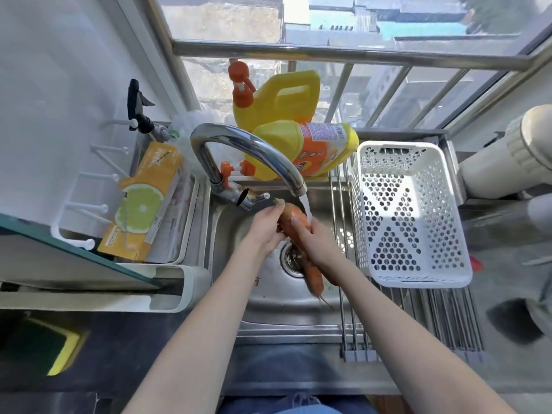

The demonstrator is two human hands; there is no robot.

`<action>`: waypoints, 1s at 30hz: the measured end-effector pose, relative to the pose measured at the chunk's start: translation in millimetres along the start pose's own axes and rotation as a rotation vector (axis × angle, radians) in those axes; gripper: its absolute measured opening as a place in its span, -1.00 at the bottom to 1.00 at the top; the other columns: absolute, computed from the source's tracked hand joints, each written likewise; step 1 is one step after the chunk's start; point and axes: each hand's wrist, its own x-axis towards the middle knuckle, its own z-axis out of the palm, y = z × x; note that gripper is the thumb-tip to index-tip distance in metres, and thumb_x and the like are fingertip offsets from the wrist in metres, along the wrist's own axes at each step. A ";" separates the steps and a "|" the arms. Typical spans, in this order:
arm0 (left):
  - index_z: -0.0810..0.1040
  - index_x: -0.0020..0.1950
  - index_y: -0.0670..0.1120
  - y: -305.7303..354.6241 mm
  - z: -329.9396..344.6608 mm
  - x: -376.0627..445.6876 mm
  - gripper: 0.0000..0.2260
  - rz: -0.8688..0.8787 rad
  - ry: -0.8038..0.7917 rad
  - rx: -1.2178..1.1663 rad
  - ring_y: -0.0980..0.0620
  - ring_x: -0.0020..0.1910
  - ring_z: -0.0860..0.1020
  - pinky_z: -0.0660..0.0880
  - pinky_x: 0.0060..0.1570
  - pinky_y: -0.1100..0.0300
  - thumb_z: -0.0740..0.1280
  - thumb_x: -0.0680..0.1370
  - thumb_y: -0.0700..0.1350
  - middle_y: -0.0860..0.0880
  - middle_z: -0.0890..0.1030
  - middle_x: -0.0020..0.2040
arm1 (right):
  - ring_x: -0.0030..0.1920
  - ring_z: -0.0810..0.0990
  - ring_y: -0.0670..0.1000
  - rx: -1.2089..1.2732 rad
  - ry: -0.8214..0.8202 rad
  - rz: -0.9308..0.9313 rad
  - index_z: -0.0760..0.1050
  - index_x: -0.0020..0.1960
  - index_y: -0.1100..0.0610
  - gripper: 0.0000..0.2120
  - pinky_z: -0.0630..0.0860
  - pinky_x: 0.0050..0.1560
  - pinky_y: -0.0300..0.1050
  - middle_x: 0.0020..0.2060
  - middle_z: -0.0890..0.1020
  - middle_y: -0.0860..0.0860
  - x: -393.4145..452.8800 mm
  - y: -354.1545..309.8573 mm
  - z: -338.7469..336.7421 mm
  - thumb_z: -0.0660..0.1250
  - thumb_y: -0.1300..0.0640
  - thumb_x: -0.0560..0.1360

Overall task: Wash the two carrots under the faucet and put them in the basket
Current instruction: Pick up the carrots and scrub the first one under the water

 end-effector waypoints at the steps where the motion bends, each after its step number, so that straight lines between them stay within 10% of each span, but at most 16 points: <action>1: 0.46 0.25 -0.32 -1.3 0.2 0.6 -0.69 -0.003 0.007 0.006 -0.17 0.09 0.57 0.50 0.17 -0.09 0.19 0.65 -0.10 -0.31 0.55 0.19 | -0.14 0.61 0.03 -0.010 -0.009 0.004 0.48 0.10 0.09 -0.55 0.57 -0.05 0.02 -0.11 0.63 0.03 0.3 0.8 -1.5 0.12 -0.27 0.57; 9: 0.41 0.31 -0.31 0.3 -8.4 -3.5 -0.65 -0.017 0.042 0.010 -0.13 0.05 0.59 0.53 0.10 -0.05 0.18 0.66 -0.08 -0.26 0.58 0.12 | -0.02 0.57 0.09 -0.056 -0.151 0.014 0.44 0.19 0.11 -0.59 0.47 -0.01 -0.08 -0.03 0.58 0.06 8.1 -2.6 -8.2 0.00 -0.16 0.64; 15: 0.37 0.38 -0.25 3.4 -15.4 -2.6 -0.61 -0.003 0.052 0.077 -0.08 0.12 0.57 0.50 0.21 -0.04 0.19 0.65 -0.03 -0.25 0.53 0.28 | -0.30 0.58 -0.01 0.093 -0.242 0.044 0.46 -0.02 0.06 -0.60 0.54 -0.32 -0.25 -0.25 0.60 0.04 4.4 -14.5 -14.6 -0.06 -0.14 0.66; 21: 0.30 0.43 -0.26 0.5 -19.3 0.3 -0.54 0.022 0.034 0.142 -0.09 0.18 0.53 0.53 0.16 0.02 0.30 0.60 -0.08 -0.22 0.47 0.33 | -0.13 0.51 -0.15 -0.039 -0.257 -0.122 0.38 0.20 -0.10 -0.76 0.37 -0.18 -0.26 -0.15 0.49 -0.22 8.7 -10.0 -8.9 0.16 -0.16 0.60; 30: 0.37 0.35 -0.30 -6.8 -23.7 -3.5 -0.64 0.031 0.070 0.010 -0.15 0.24 0.52 0.47 0.25 -0.10 0.29 0.60 -0.17 -0.25 0.51 0.28 | 0.00 0.54 0.06 -0.094 -0.153 -0.043 0.42 0.02 -0.07 -0.71 0.39 0.00 -0.09 -0.06 0.55 0.00 28.6 -9.0 -5.3 -0.03 -0.12 0.65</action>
